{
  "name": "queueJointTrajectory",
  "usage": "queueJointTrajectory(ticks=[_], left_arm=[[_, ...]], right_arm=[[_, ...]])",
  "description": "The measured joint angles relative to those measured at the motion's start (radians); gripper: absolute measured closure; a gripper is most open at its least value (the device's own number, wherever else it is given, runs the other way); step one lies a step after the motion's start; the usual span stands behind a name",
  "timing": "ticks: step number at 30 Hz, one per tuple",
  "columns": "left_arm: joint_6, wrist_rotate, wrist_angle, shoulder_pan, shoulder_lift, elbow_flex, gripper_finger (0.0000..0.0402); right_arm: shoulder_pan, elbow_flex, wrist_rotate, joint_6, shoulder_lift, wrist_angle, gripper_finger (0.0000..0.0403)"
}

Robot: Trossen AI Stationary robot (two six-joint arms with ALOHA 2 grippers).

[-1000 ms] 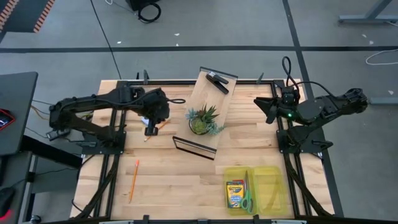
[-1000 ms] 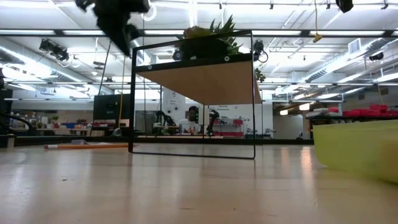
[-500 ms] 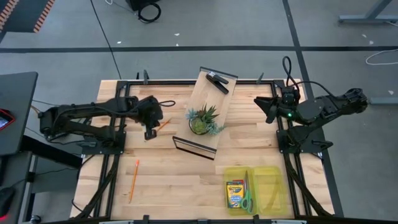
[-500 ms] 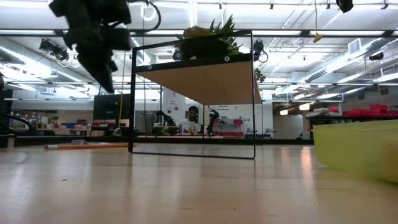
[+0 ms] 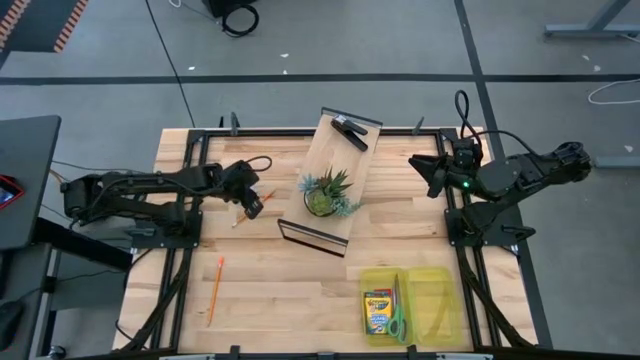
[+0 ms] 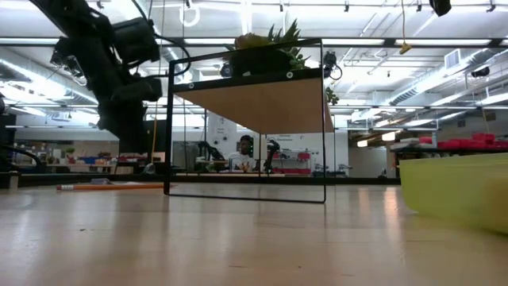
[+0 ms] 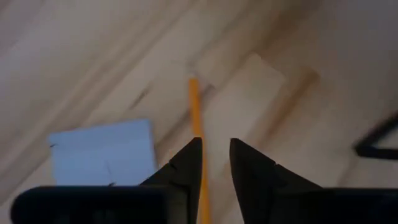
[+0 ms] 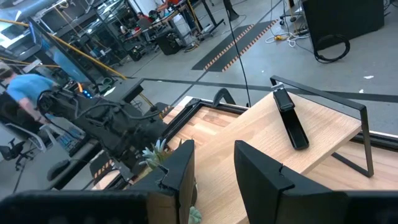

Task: Pack school essentials
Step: Put the top orange pencil into the yellow supply box

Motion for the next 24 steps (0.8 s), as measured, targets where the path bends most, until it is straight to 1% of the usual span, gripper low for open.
queueJointTrajectory(ticks=[3,6,10,14,18,21,24], left_arm=[[-0.021,-0.035,0.041,0.027,0.0,-0.02,0.0296],[-0.022,-0.042,0.161,0.044,0.0,-0.058,0.0279],[0.001,-0.04,0.361,0.044,0.0,-0.137,0.0262],[0.02,-0.041,0.496,0.035,0.0,-0.22,0.0258],[0.03,-0.033,0.643,0.021,0.0,-0.311,0.0264],[0.031,-0.038,0.711,0.008,0.0,-0.358,0.0265],[0.076,-0.058,0.774,-0.011,0.0,-0.396,0.0256]], right_arm=[[0.0,0.0,0.003,0.003,0.0,0.0,0.0283],[0.0,0.0,0.009,0.004,0.0,0.0,0.0283],[0.0,0.0,0.015,0.005,0.0,0.0,0.0283],[0.0,0.0,0.015,0.009,0.0,0.0,0.0283],[0.0,0.0,0.017,0.011,0.0,0.0,0.0283],[0.0,0.0,0.018,0.027,0.0,0.0,0.0283],[0.0,0.0,0.018,0.032,0.0,0.0,0.0283]])
